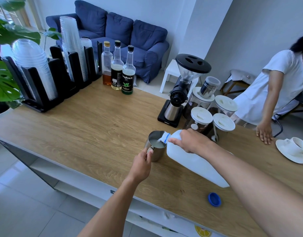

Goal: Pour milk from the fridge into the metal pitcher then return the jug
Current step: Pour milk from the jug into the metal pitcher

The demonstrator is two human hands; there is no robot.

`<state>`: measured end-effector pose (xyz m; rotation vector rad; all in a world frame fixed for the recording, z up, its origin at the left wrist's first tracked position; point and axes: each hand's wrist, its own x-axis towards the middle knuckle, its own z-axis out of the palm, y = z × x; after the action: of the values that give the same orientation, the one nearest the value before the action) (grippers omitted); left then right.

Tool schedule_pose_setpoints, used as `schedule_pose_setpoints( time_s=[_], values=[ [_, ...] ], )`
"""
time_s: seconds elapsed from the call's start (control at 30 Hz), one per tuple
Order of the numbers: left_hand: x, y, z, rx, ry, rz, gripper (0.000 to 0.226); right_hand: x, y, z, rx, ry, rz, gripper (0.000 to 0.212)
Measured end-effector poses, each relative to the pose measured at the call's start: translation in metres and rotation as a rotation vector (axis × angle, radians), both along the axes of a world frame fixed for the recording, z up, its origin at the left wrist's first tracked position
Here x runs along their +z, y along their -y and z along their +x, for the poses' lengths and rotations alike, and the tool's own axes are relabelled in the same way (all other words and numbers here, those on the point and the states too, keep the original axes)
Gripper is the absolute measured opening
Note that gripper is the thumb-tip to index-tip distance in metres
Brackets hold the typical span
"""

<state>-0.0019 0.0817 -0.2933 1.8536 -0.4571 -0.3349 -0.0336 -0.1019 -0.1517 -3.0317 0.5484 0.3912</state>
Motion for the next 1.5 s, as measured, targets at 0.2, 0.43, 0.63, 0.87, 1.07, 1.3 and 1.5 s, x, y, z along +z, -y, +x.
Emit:
schedule_pose_setpoints(
  time_s=[0.2, 0.43, 0.63, 0.87, 1.07, 1.3, 1.5],
  values=[
    [-0.001, 0.0, 0.001, 0.008, -0.021, 0.023, 0.031, 0.002, -0.002, 0.001, 0.002, -0.018, -0.004, 0.056],
    [-0.002, 0.0, 0.002, 0.0, -0.021, 0.034, 0.03, 0.002, -0.001, 0.003, -0.001, -0.026, -0.003, 0.055],
    [-0.003, 0.0, 0.002, 0.001, 0.002, 0.035, 0.027, 0.001, -0.002, 0.005, -0.013, -0.044, -0.022, 0.055],
    [-0.003, 0.0, 0.002, -0.002, 0.011, 0.006, 0.025, -0.002, 0.001, 0.008, -0.004, -0.043, -0.035, 0.056],
    [0.002, -0.001, 0.0, -0.005, 0.018, 0.006, 0.028, -0.004, 0.003, 0.008, -0.007, -0.036, -0.038, 0.055],
    [0.006, -0.002, -0.001, -0.001, 0.016, 0.01, 0.032, -0.003, 0.003, 0.008, -0.004, -0.042, -0.028, 0.054],
    [0.007, -0.002, -0.001, 0.004, 0.001, 0.022, 0.035, -0.002, 0.003, 0.009, 0.003, -0.047, -0.034, 0.055]
  ],
)
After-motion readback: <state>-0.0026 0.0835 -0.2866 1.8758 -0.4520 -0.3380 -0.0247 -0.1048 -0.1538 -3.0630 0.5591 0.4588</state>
